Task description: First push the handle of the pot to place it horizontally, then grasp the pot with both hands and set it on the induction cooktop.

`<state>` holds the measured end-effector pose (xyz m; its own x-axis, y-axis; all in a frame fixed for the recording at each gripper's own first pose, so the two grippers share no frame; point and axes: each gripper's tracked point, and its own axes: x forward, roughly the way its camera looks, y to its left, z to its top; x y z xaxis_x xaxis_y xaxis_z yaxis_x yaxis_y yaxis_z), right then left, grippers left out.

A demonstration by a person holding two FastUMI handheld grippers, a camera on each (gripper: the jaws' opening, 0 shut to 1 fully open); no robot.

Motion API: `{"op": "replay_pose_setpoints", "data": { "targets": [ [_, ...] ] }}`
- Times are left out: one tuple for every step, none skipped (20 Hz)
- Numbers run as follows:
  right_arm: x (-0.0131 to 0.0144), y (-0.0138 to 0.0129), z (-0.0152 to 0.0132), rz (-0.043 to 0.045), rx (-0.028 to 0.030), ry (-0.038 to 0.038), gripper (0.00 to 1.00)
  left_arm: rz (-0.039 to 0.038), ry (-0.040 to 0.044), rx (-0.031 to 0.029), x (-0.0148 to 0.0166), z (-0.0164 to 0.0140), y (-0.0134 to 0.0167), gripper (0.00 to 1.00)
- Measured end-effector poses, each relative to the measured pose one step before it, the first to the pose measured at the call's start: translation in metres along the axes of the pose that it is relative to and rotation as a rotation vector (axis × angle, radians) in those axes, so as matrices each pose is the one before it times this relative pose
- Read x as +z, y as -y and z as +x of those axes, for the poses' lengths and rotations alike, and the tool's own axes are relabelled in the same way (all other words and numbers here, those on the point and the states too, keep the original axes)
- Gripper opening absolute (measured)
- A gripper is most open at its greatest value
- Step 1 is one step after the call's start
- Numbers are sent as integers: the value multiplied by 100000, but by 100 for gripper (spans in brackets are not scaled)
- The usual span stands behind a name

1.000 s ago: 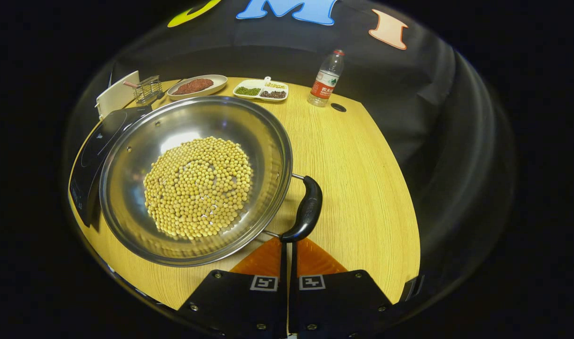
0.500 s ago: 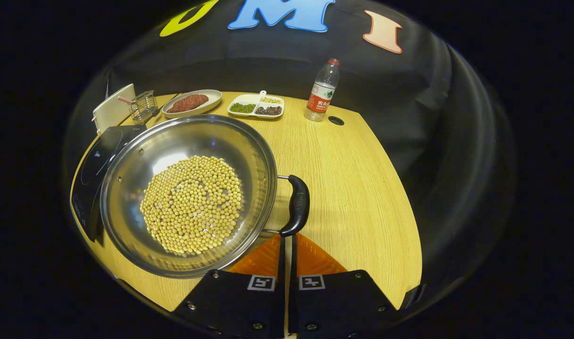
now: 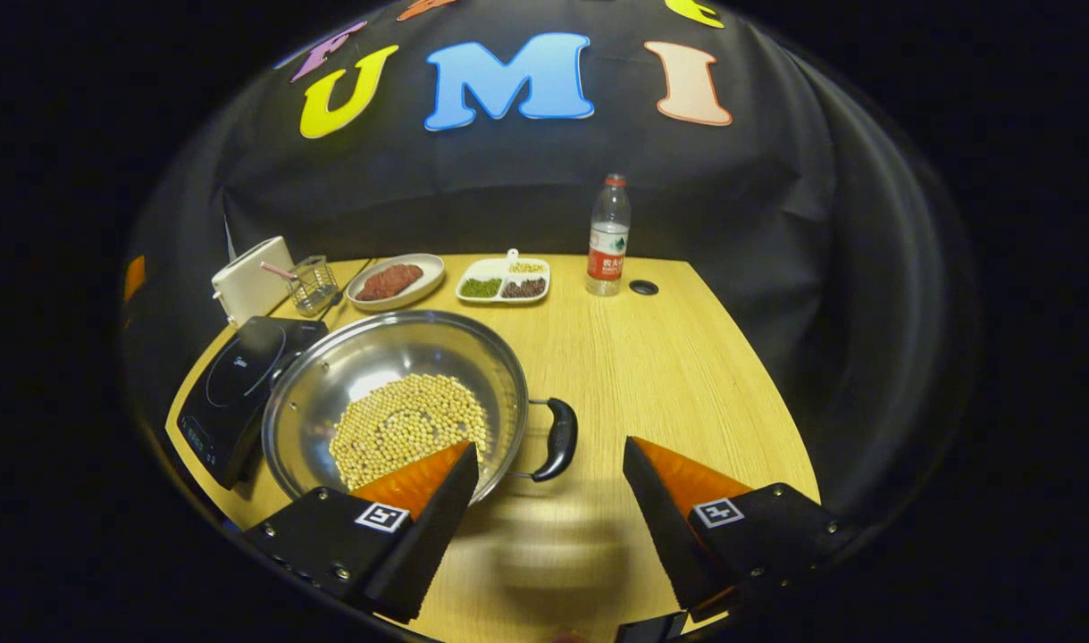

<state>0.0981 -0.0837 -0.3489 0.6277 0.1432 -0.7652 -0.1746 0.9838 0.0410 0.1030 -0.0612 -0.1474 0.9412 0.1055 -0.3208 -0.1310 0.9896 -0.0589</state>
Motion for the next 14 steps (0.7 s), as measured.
{"op": "replay_pose_setpoints", "data": {
  "targets": [
    [431,-175,113,-46,216,1194,99,720,-2947,-1105,-1030,782,417,100],
    [458,-458,49,588,1137,603,99,1562,-3092,-1097,-1131,1055,463,98],
    [165,-525,78,196,1345,35,100,1932,-2636,-1160,-965,918,279,100],
    [107,-293,251,-685,299,38,100,1822,-2638,-846,-725,767,91,95],
    [94,-83,361,-1367,-262,-50,100,1240,-2533,-1244,-834,986,151,95],
    [11,5,291,-1209,-835,-297,99,541,-2469,-1843,-905,1252,370,98],
    [-88,14,230,-248,-1332,-559,99,513,-3543,-2292,-1015,1198,444,98],
    [21,67,154,688,-1247,-284,100,900,-3144,-1827,-642,1078,236,98],
    [15,21,152,942,-923,-69,100,1043,-2376,-1299,-996,914,158,98],
    [-11,199,237,524,-1476,-352,100,724,-2318,-1333,-512,967,137,98],
    [-285,177,304,253,-1890,-738,99,642,-2784,-1287,-526,1272,98,98],
    [-121,323,241,385,-1602,-766,99,453,-2702,-757,-606,933,-2,98],
    [-165,291,285,347,-1557,-1023,99,91,-3114,-669,-642,1096,12,98],
    [-238,252,269,301,-1581,-1023,99,-199,-2737,-1398,-519,1060,70,98]
  ]
}}
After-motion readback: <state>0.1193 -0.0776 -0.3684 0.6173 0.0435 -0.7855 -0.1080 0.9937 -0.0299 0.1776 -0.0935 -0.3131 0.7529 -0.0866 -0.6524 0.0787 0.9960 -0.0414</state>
